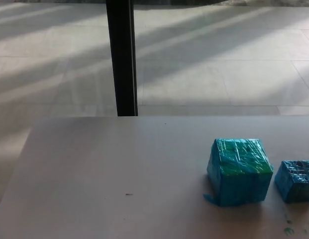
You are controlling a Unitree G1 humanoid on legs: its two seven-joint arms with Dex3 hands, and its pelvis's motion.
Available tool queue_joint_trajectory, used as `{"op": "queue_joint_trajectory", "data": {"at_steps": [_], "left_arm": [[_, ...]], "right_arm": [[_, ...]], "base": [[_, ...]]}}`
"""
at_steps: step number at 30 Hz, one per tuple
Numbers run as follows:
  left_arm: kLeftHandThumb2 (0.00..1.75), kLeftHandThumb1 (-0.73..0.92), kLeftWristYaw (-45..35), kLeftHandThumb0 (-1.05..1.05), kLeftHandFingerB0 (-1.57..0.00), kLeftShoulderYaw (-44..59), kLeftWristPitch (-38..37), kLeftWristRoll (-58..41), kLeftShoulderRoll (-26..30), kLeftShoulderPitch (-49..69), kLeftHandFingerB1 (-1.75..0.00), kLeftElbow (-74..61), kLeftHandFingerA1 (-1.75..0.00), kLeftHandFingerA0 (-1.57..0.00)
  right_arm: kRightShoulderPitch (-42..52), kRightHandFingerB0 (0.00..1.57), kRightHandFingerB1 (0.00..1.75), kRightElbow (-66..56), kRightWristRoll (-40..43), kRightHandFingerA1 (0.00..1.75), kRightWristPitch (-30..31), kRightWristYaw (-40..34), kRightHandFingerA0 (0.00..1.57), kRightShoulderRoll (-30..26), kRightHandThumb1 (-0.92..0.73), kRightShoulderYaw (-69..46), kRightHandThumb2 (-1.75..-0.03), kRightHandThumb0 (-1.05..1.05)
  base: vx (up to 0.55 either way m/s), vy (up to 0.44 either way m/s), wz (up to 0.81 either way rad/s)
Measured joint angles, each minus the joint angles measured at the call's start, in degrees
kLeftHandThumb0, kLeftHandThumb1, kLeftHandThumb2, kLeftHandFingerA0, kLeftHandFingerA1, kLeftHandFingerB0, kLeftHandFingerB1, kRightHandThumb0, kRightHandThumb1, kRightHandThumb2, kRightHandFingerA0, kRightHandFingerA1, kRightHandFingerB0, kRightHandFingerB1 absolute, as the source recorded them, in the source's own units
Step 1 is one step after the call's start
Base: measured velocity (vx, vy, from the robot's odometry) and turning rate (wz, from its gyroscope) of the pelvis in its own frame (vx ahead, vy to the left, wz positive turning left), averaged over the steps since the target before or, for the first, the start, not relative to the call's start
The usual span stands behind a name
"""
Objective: The robot uses its right hand to pick up the small cube kept on the middle on the desk and place it on the bigger cube kept next to it
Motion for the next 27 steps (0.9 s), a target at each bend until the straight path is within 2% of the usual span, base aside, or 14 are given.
{"op": "queue_joint_trajectory", "data": {"at_steps": [3, 4, 5, 7, 8, 9, 14, 15, 19, 23, 24, 25, 26, 27], "left_arm": [[0.61, 0.68, -1.01, -0.72, -0.62, -0.16, -0.17, -0.22, 0.09, 0.07, -0.65, 0.48, -0.74, -0.55], [0.6, 0.67, -1.27, -0.71, -0.59, -0.32, -0.22, -0.22, 0.11, 0.25, -0.55, 0.49, -0.63, -0.49], [0.61, 0.68, -1.47, -0.7, -0.54, -0.43, -0.22, -0.24, 0.12, 0.32, -0.48, 0.52, -0.58, -0.42], [0.59, 0.62, -1.92, -0.67, -0.62, -0.6, -0.22, -0.3, 0.15, 0.26, -0.54, 0.65, -0.62, -0.51], [0.61, 0.68, -2.14, -0.71, -0.54, -0.22, -0.19, -0.54, 0.14, 0.17, -0.48, 0.9, -0.58, -0.45], [0.61, 0.68, -2.25, -0.71, -0.61, -0.29, -0.24, -0.56, 0.18, 0.18, -0.59, 1.11, -0.73, -0.57], [0.6, 0.67, -2.39, -0.71, -0.59, -1.17, -0.41, -0.38, 0.29, 0.59, -0.51, 1.58, -0.62, -0.45], [0.6, 0.65, -2.41, -0.68, -0.62, -1.32, -0.49, -0.37, 0.29, 0.75, -0.55, 1.58, -0.65, -0.52], [0.6, 0.67, -2.51, -0.7, -0.57, -0.17, -0.4, -0.85, 0.29, 0.55, -0.5, 2.26, -0.61, -0.48], [0.6, 0.66, -2.58, -0.71, -0.58, -0.28, -0.45, -0.8, 0.3, 0.51, -0.5, 2.42, -0.6, -0.46], [0.98, 0.52, -2.58, -0.66, -0.51, -0.34, -0.46, -0.78, 0.29, 0.54, -0.61, 2.42, -0.7, -0.51], [0.99, 0.54, -2.61, -0.69, -0.55, -0.4, -0.46, -0.76, 0.3, 0.53, -0.63, 2.45, -0.67, -0.48], [0.99, 0.54, -2.66, -0.69, -0.55, -0.4, -0.48, -0.76, 0.3, 0.53, -0.63, 2.46, -0.67, -0.48], [0.6, 0.65, -2.72, -0.7, -0.6, -0.4, -0.5, -0.76, 0.32, 0.51, -0.55, 2.46, -0.65, -0.49]], "right_arm": [[0.43, 0.29, 0.59, -0.11, 0.79, 0.81, 0.02, 0.2, 0.53, -0.2, -0.8, -1.21, -0.64, -0.64], [0.62, 0.29, 0.62, -0.11, 1.03, 0.79, 0.02, 0.24, 0.55, -0.31, -0.62, -1.47, -1.0, -0.62], [0.78, 0.3, 0.59, -0.08, 1.3, 0.82, 0.03, 0.26, 0.54, -0.38, -0.79, -1.75, -0.64, -0.63], [0.82, 0.31, 0.61, 0.19, 1.7, 0.82, 0.0, 0.26, 0.55, -0.56, -0.78, -2.44, -0.63, -0.63], [0.82, 0.32, 0.63, 0.11, 2.04, 0.88, 0.11, 0.25, 0.57, -0.66, -0.76, -3.16, -0.63, -0.62], [0.82, 0.33, 0.65, -0.3, 2.47, 0.91, 0.43, 0.13, 0.57, -0.81, -0.76, -4.13, -0.62, -0.61], [0.09, 0.21, 0.67, -2.91, 4.9, 0.98, 2.68, -1.28, 0.49, -2.33, -0.81, -10.13, -0.64, -0.6], [-0.26, 0.2, 0.64, -3.5, 5.36, 0.98, 3.44, -1.59, 0.47, -2.7, -0.8, -11.3, -0.64, -0.56], [-2.78, 0.2, 0.65, -7.68, 7.73, 1.06, 6.49, -3.63, 0.5, -4.24, -0.8, -17.02, -0.64, -0.57], [-6.25, 0.23, 0.64, -12.61, 9.41, 0.99, 9.42, -6.05, 0.39, -7.1, -0.77, -20.91, -0.63, -0.66], [-6.93, 0.26, 0.61, -13.19, 9.63, 1.04, 9.82, -6.33, 0.42, -7.67, -0.77, -21.39, -0.63, -0.66], [-8.67, 0.26, 0.61, -14.6, 10.04, 1.02, 10.61, -6.84, 0.46, -9.04, -0.76, -22.13, -0.63, -0.69], [-9.69, 0.26, 0.61, -15.79, 10.22, 1.02, 11.24, -7.12, 0.46, -9.81, -0.76, -22.26, -0.63, -0.69], [-10.63, 0.24, 0.61, -16.9, 10.39, 0.96, 11.76, -7.41, 0.48, -10.58, -0.77, -22.34, -0.63, -0.75]], "base": [[0.0, 0.0, 0.0], [0.0, 0.0, 0.0], [0.0, 0.0, 0.0], [0.0, 0.0, 0.0], [0.0, 0.0, 0.0], [0.0, 0.0, 0.0], [0.0, 0.0, 0.0], [0.0, 0.0, 0.0], [0.0, 0.0, 0.0], [0.0, 0.0, 0.0], [0.0, 0.0, 0.0], [0.0, 0.0, 0.0], [0.0, 0.0, 0.0], [0.0, 0.0, 0.0]]}}
